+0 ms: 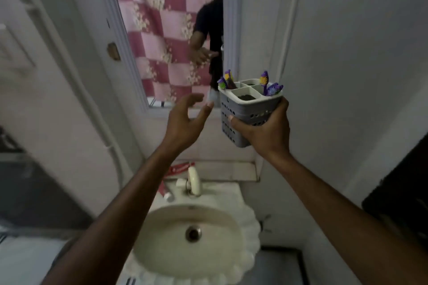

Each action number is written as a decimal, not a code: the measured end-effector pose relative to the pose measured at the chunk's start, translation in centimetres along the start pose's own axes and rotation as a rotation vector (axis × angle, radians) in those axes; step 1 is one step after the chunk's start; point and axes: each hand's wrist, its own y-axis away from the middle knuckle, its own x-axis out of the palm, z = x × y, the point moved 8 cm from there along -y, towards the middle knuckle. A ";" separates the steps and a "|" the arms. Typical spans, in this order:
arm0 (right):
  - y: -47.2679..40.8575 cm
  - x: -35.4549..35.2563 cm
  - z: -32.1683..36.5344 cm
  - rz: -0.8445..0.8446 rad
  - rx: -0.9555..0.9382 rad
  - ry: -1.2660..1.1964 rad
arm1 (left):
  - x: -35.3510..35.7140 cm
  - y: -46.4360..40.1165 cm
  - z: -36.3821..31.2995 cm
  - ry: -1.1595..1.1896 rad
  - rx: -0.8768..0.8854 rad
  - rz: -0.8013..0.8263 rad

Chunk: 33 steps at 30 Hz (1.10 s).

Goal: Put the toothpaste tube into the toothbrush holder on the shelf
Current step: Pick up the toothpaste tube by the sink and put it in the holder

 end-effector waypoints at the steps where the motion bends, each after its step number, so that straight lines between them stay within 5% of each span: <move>1: 1.1 0.6 -1.6 0.031 0.024 0.013 | 0.6 1.7 1.9 -0.002 -0.046 0.010; 15: 12.2 8.9 -19.7 0.087 0.395 0.207 | 5.4 13.8 25.6 0.005 -0.456 0.212; 20: 15.8 11.7 -23.2 0.049 0.504 0.318 | 5.0 15.8 33.5 -0.211 -0.481 0.400; 26: 18.7 14.4 -26.0 -0.019 0.622 0.309 | 5.6 16.2 37.9 -0.634 -0.166 0.812; 33: 20.8 16.1 -27.8 0.033 0.672 0.416 | 6.6 15.3 38.6 -1.046 0.231 0.877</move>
